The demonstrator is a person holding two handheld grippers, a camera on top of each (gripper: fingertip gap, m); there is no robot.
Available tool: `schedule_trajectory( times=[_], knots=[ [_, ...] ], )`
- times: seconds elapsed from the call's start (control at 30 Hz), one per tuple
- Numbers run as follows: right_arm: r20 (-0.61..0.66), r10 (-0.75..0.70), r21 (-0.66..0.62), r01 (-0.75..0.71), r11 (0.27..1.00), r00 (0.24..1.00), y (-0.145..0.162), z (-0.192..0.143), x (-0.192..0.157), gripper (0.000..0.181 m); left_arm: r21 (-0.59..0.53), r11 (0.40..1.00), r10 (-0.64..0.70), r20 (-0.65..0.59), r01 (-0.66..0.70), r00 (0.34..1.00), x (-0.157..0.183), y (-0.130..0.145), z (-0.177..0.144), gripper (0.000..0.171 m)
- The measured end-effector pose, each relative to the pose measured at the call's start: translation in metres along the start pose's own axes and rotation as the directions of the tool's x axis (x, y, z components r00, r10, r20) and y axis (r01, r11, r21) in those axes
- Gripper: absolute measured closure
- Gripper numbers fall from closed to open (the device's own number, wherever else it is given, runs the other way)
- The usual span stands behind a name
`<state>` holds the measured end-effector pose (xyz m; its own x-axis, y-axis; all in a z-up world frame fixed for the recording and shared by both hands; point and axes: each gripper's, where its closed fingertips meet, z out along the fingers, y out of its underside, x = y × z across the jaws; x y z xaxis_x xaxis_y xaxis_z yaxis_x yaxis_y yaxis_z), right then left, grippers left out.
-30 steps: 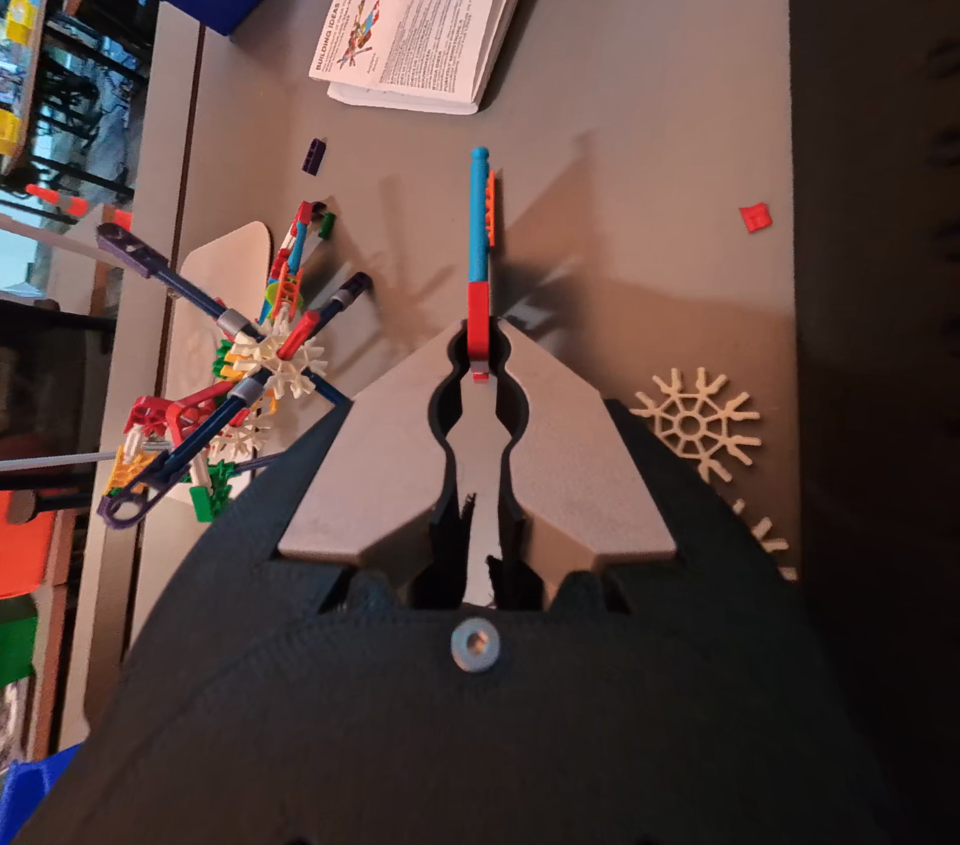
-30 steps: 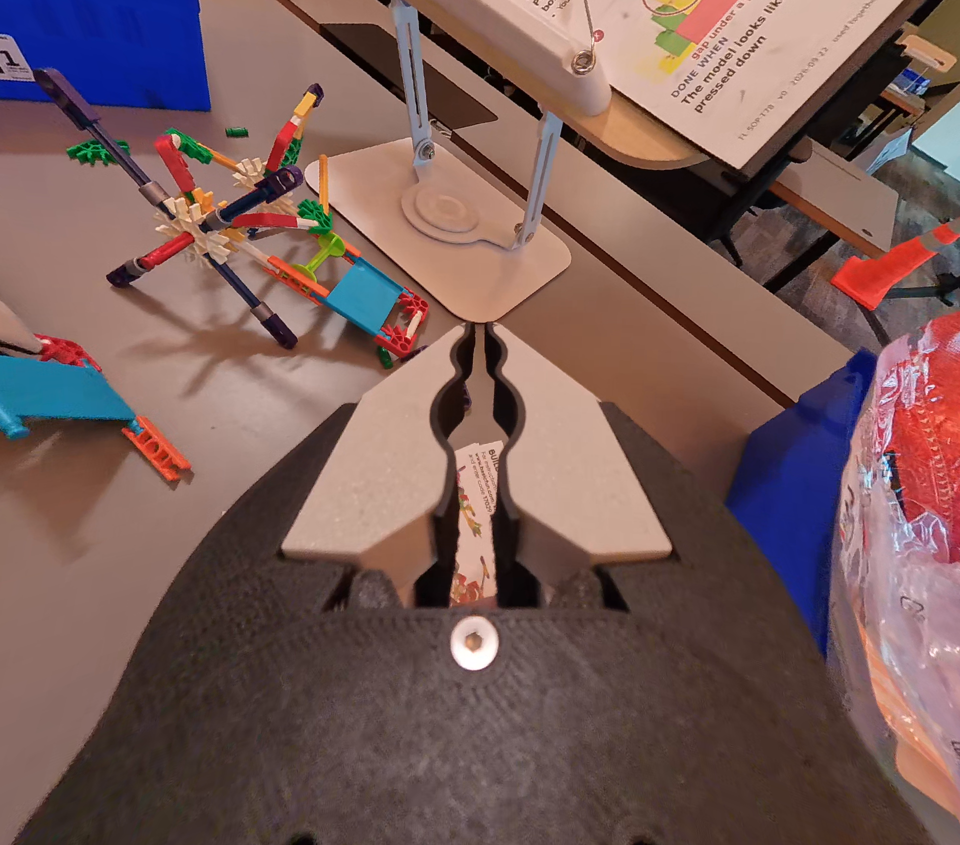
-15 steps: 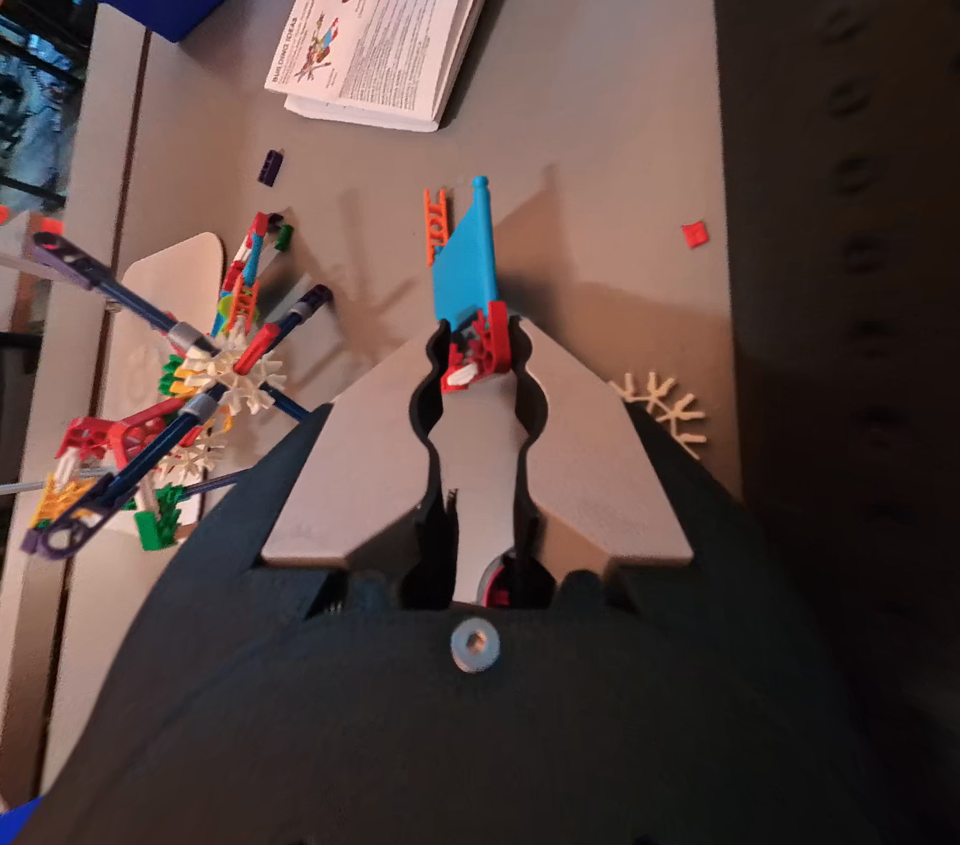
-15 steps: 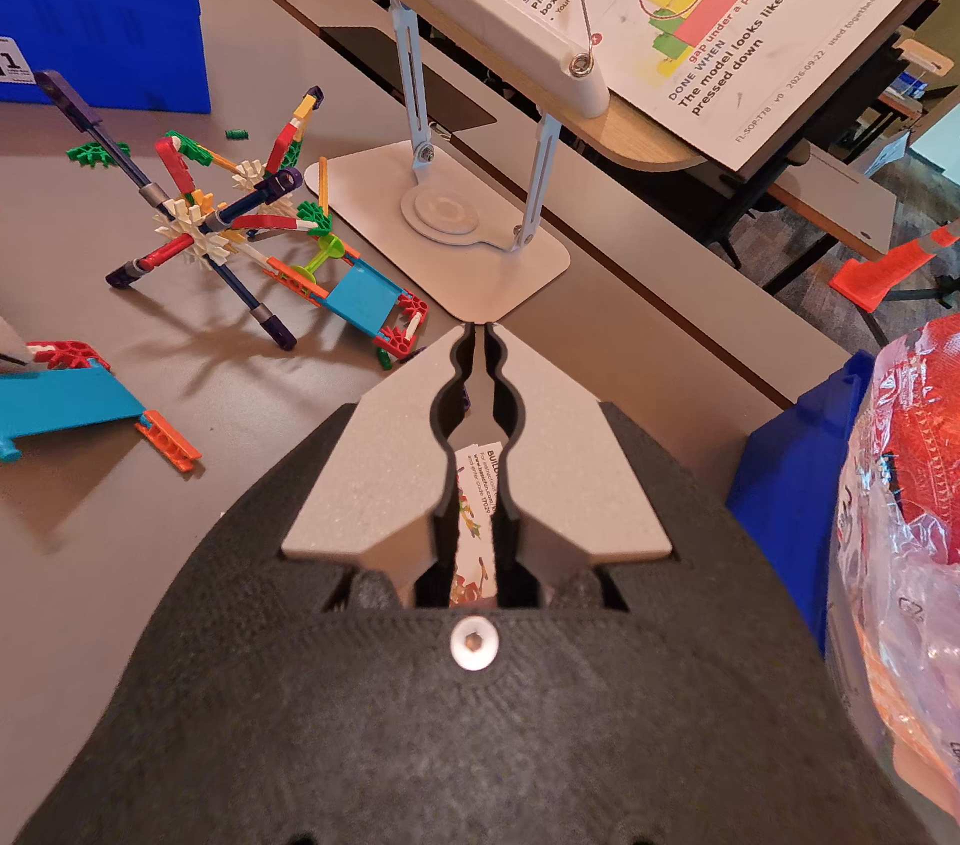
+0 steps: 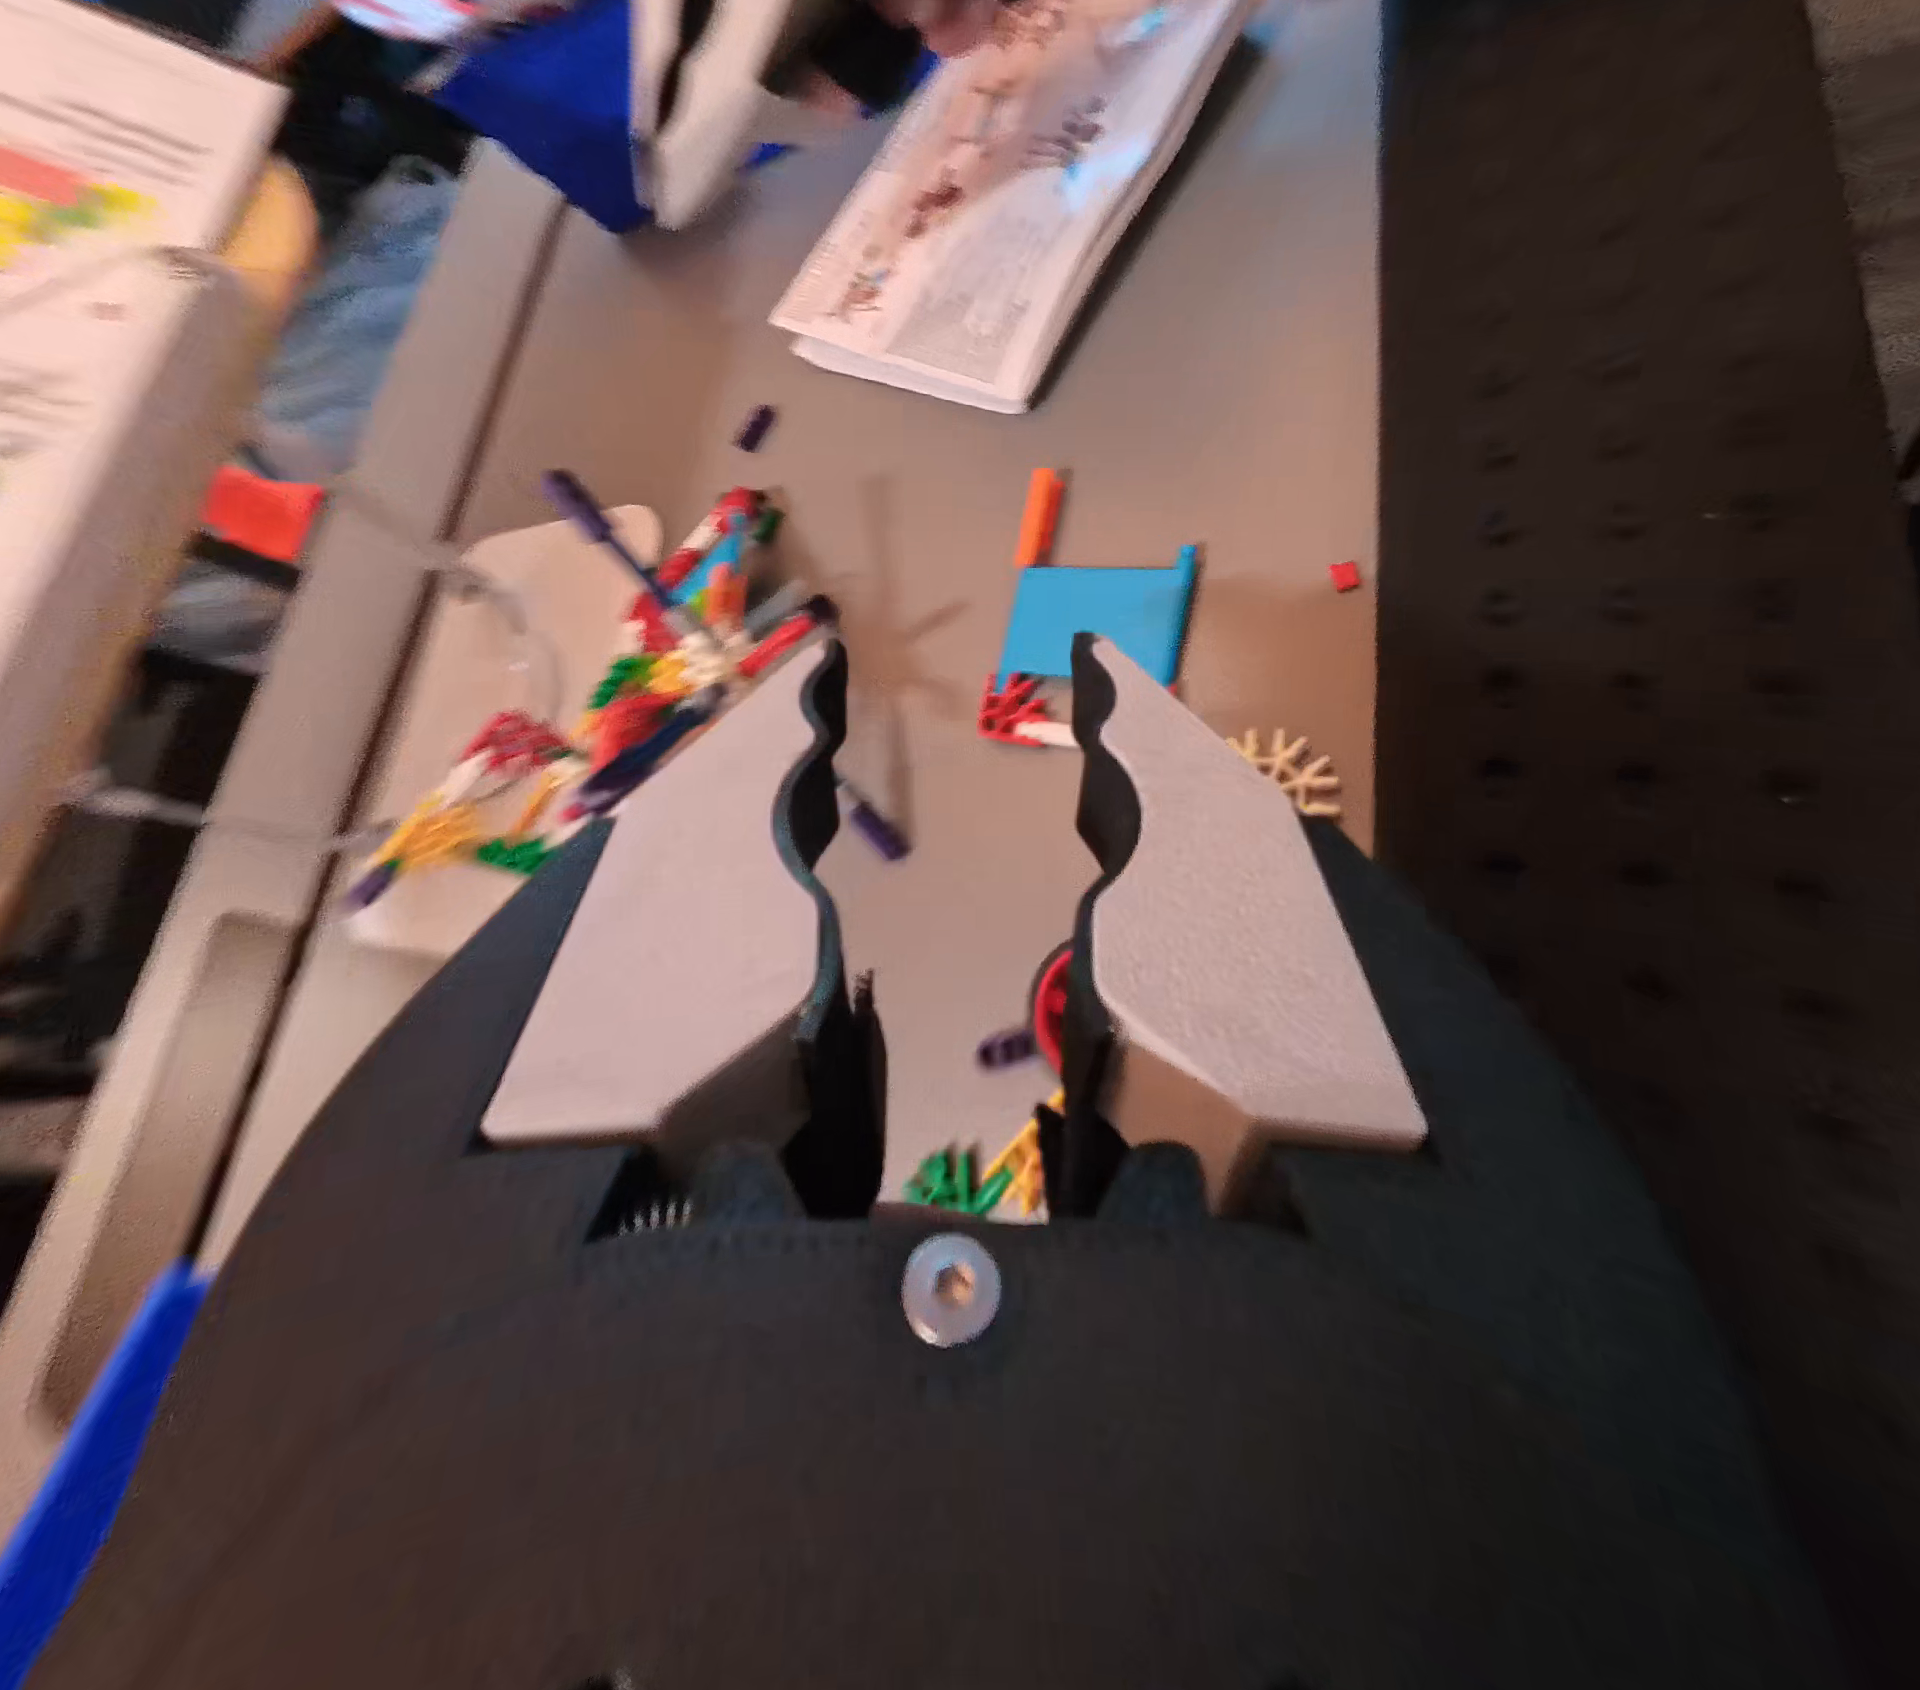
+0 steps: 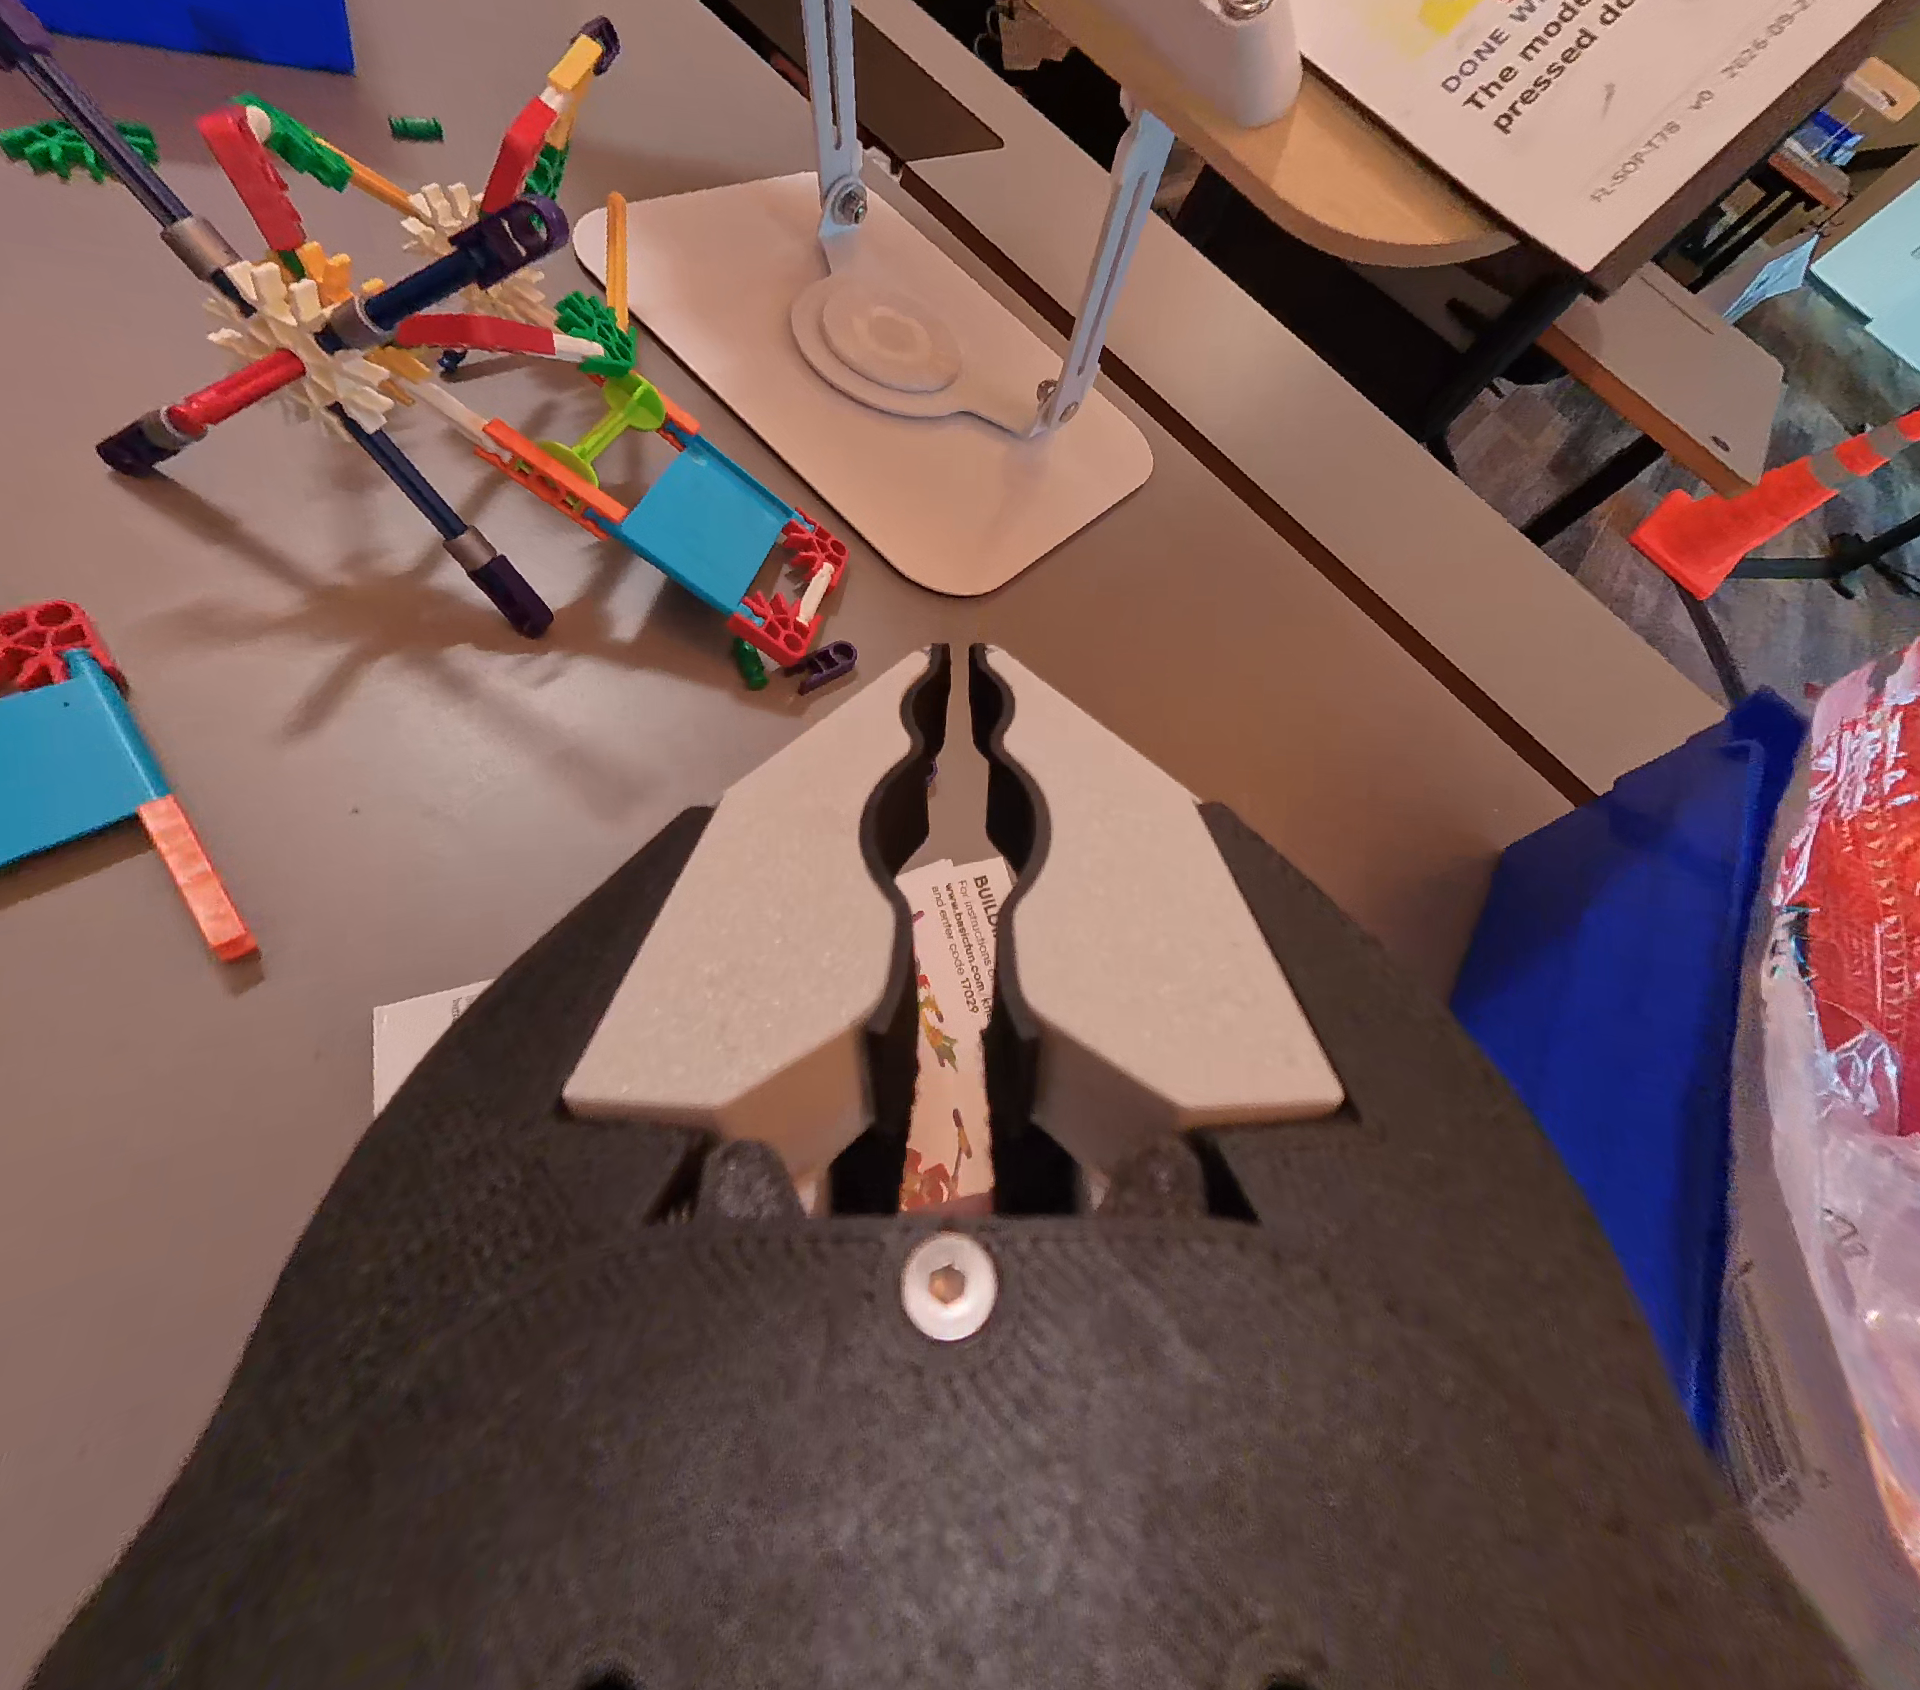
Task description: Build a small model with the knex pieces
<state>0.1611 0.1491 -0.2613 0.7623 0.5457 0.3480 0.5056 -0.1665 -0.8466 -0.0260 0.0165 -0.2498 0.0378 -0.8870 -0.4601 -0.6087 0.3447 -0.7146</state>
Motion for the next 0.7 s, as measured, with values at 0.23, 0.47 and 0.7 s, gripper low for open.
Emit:
schedule_trajectory(
  times=[0.23,0.47,0.7],
  knots=[
    [0.014,-0.060,-0.022,0.060,0.998,0.998,0.002,0.009,-0.013,0.180,-0.217,0.970,-0.017,0.395,0.111,0.919,-0.088,0.053,-0.146,0.138],
    [0.019,-0.090,-0.053,0.091,0.994,0.996,0.010,0.017,-0.017,0.180,-0.490,0.786,-0.081,0.523,0.377,0.849,-0.120,0.179,-0.217,0.147],
    [0.028,-0.127,-0.087,0.129,0.988,0.992,0.023,0.026,-0.022,0.180,-0.605,0.642,-0.236,0.429,0.471,0.872,-0.109,0.265,-0.201,0.140]
  ],
)
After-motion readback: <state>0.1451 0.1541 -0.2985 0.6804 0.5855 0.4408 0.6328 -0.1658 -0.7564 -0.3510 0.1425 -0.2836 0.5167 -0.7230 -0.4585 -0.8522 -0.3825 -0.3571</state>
